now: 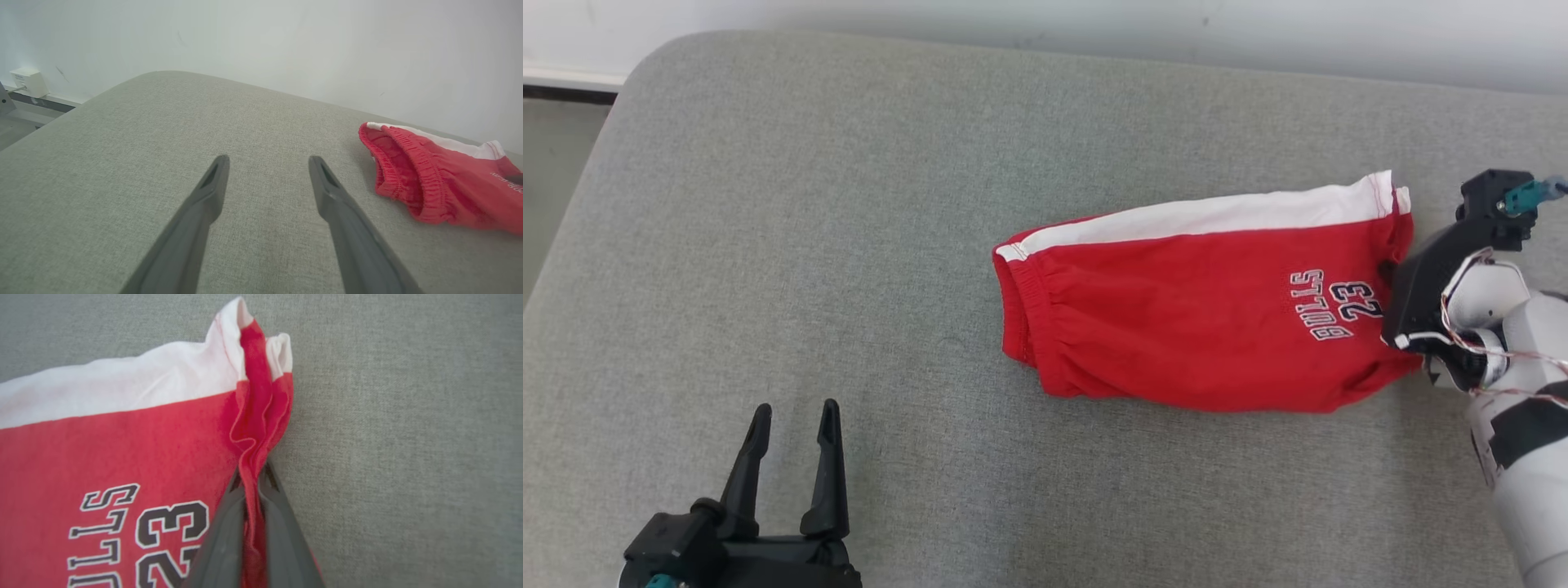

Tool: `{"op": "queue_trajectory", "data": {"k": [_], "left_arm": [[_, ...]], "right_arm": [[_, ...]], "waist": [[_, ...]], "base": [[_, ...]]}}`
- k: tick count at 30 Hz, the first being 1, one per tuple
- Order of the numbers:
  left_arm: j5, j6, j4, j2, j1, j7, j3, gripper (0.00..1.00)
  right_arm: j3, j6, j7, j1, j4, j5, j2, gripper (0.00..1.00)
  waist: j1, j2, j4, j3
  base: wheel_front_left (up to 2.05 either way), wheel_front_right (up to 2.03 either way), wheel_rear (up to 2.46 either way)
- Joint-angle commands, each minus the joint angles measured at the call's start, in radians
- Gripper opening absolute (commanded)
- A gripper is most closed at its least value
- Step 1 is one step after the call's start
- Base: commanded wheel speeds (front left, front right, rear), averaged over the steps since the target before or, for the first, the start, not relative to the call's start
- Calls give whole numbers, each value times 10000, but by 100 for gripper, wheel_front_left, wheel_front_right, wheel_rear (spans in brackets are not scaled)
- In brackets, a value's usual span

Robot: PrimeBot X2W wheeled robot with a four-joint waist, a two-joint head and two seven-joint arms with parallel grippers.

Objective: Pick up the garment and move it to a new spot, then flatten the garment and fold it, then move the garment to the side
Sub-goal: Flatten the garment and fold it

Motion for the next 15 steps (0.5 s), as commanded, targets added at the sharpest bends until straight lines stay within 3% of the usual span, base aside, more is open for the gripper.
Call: {"op": "queue_trajectory", "data": {"k": [1, 15], "left_arm": [[115, 46, 15, -6, 35, 1, -5, 100], [-20, 115, 156, -4, 528, 1, -163, 100]], "right_arm": [[71, -25, 41, 477, 22, 54, -182, 0], [-575, -25, 223, 1796, -2086, 64, -1343, 0]], "waist": [[-1, 0, -114, -157], [-1, 0, -905, -1048]], "base": [[0, 0, 0], [0, 0, 0]]}}
